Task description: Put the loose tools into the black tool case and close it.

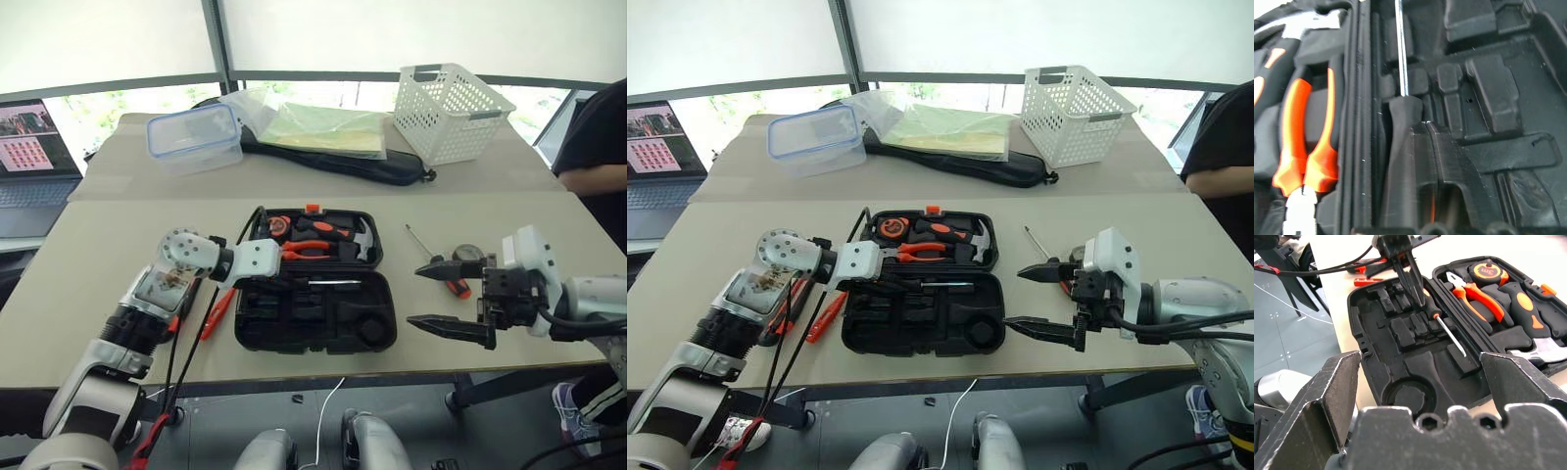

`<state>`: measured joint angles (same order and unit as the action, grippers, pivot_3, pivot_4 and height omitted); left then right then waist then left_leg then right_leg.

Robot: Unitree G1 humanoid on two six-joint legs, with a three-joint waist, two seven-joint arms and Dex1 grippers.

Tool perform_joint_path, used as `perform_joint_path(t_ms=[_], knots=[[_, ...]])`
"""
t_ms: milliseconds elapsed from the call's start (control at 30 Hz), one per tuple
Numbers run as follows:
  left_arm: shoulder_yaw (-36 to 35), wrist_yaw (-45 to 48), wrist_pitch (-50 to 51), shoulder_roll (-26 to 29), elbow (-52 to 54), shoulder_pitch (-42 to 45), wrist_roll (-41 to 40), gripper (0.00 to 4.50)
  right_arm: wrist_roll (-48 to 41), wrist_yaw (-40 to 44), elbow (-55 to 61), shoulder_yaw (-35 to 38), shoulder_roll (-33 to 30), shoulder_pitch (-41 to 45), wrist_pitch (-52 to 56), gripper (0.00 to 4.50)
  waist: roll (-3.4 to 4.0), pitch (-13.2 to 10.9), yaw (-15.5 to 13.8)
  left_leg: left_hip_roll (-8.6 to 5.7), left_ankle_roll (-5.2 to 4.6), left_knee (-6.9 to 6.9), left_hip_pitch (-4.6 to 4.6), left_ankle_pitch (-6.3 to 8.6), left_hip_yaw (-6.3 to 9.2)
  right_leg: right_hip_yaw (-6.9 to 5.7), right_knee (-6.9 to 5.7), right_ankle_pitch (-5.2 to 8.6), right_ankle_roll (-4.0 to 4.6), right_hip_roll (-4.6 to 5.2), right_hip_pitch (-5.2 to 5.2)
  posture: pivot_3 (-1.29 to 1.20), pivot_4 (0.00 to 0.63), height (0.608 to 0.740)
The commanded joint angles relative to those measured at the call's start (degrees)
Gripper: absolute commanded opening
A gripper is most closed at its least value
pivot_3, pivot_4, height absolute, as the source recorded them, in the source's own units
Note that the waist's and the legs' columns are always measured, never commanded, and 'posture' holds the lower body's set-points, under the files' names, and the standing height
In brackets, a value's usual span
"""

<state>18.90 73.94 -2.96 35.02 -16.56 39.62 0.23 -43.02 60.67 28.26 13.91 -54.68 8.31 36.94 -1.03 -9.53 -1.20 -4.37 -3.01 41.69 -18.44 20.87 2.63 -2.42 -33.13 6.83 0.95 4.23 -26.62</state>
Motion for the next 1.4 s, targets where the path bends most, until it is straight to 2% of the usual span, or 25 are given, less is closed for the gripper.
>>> perform_joint_path(t_ms=[33,233,500,733,933,1133,1233,1333,1400], knots=[[0.68,-3.84,-3.41,-1.40,-2.93,1.65,3.44,0.01,-0.35,-0.30,0.77,0.68,0.09,0.79,-0.73,4.50,0.00,0.00,-0.35,0.00,-0.01,0.02,0.01,0.00,0.00,0.00,0.00,0.00,-0.01,0.01,0.03,0.00,0.150,0.740],[0.73,-2.33,-5.37,-0.94,-3.09,0.96,3.14,0.01,-0.75,-0.26,1.17,1.40,-0.09,0.24,-0.51,4.50,0.00,0.01,-0.91,0.00,-0.08,0.05,0.17,0.05,0.01,0.01,0.01,-0.01,-0.04,0.03,0.23,0.00,0.150,0.740],[-4.19,1.52,7.31,-0.72,4.70,2.97,-6.56,0.01,-0.78,-0.20,0.76,1.34,-0.22,0.56,-0.49,4.50,0.00,0.00,-0.85,0.00,-0.08,0.05,0.11,0.05,0.01,-0.02,0.00,-0.01,-0.04,-0.01,0.16,0.00,0.150,0.740],[-0.96,-3.08,3.15,-2.48,-1.16,3.96,-0.25,0.01,-0.51,-0.21,0.05,0.46,0.08,1.59,-0.67,4.50,0.00,0.01,-0.93,0.00,-0.08,0.05,0.13,0.05,0.00,-0.01,0.03,-0.01,-0.05,-0.01,0.17,0.00,0.150,0.740],[3.92,-4.72,-5.71,-2.09,-3.71,0.24,6.51,0.01,-0.80,-0.75,-0.20,0.55,0.36,2.05,-0.33,4.50,0.01,0.02,-0.94,0.01,-0.08,0.05,0.15,0.05,0.00,0.00,0.02,-0.01,-0.04,0.01,0.18,0.00,0.150,0.740],[2.05,-5.50,-5.89,-1.78,-5.93,1.77,6.15,0.01,-0.14,-1.80,-0.26,1.42,0.54,0.73,-0.69,4.50,0.01,0.03,-0.93,0.01,-0.08,0.05,0.18,0.05,0.01,-0.01,0.02,-0.01,-0.05,0.02,0.21,0.00,0.150,0.740],[-3.62,-3.23,2.57,-1.51,-2.84,3.64,-1.84,0.01,1.61,-4.66,-0.72,2.81,1.15,-1.04,-1.06,4.50,0.00,0.03,-0.93,0.01,-0.08,0.05,0.19,0.05,0.01,0.00,0.01,-0.01,-0.05,0.02,0.22,0.00,0.150,0.740],[-10.01,1.14,15.78,0.85,4.30,4.16,-13.04,0.73,3.12,-8.69,-2.21,5.94,2.54,-3.59,-0.49,4.50,-0.02,0.01,-0.49,0.01,-0.08,0.05,0.11,0.05,0.00,0.00,-0.05,-0.01,-0.05,-0.02,0.13,0.00,0.150,0.740],[-14.58,3.46,25.79,3.76,10.28,3.84,-21.10,1.49,3.29,-12.13,-3.33,9.18,4.03,-5.87,0.77,4.50,-0.02,0.01,-0.16,0.02,-0.08,0.05,-0.01,0.04,0.00,0.00,-0.08,-0.01,-0.05,-0.05,-0.02,0.00,0.150,0.740]])
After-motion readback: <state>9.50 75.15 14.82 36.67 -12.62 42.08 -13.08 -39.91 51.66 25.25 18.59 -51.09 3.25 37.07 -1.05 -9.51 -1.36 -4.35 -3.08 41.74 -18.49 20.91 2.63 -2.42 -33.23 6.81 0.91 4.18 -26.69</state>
